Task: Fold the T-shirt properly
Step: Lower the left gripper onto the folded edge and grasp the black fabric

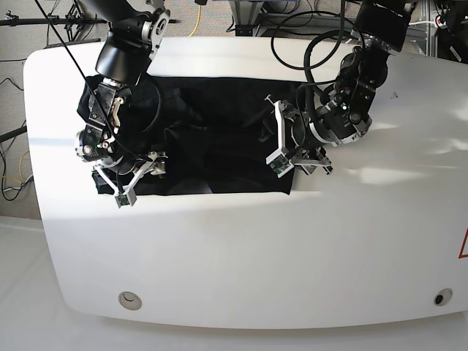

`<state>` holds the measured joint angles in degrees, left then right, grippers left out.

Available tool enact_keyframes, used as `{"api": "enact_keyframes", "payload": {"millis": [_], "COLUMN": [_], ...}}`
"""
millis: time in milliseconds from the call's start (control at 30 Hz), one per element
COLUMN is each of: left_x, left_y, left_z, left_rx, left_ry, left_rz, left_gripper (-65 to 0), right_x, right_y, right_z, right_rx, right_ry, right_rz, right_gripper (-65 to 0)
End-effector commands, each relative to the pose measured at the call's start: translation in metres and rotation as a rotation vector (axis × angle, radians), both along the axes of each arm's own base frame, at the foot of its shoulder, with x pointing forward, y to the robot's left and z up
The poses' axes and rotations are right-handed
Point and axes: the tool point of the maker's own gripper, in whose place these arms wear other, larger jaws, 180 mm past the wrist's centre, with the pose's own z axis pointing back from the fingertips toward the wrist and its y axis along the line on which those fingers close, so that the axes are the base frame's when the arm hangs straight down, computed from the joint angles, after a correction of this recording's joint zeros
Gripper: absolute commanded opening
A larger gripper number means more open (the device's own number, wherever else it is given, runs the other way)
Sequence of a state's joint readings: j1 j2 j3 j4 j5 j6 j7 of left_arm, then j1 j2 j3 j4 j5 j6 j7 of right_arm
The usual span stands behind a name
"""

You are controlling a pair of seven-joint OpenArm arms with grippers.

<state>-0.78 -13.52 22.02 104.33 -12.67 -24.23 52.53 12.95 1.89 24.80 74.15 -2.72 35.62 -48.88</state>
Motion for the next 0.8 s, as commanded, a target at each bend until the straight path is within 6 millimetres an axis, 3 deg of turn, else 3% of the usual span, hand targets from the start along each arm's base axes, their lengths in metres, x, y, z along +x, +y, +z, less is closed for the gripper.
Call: {"api": "enact_keyframes", "payload": {"millis": [0,767], "left_x": [0.0082,0.0127], "left_y": [-0.0046,-0.0059], "left_z": [0.0132,0.0094], "left_rx": [0.003,0.139], "left_ry": [-0.068,-0.188], "left_rz": [-0.016,-0.069], "left_gripper": [-29.5,-29.3], "right_x": [-0.019,-0.0205], "right_y": [0.0009,0.0007], "right_z": [-0.0158,-0.0169], "right_rx": [-0.017,-0.019], "right_ry": [0.106,0.109], "right_rz": [0.017,0.017], "right_gripper": [-5.9,-5.9]}}
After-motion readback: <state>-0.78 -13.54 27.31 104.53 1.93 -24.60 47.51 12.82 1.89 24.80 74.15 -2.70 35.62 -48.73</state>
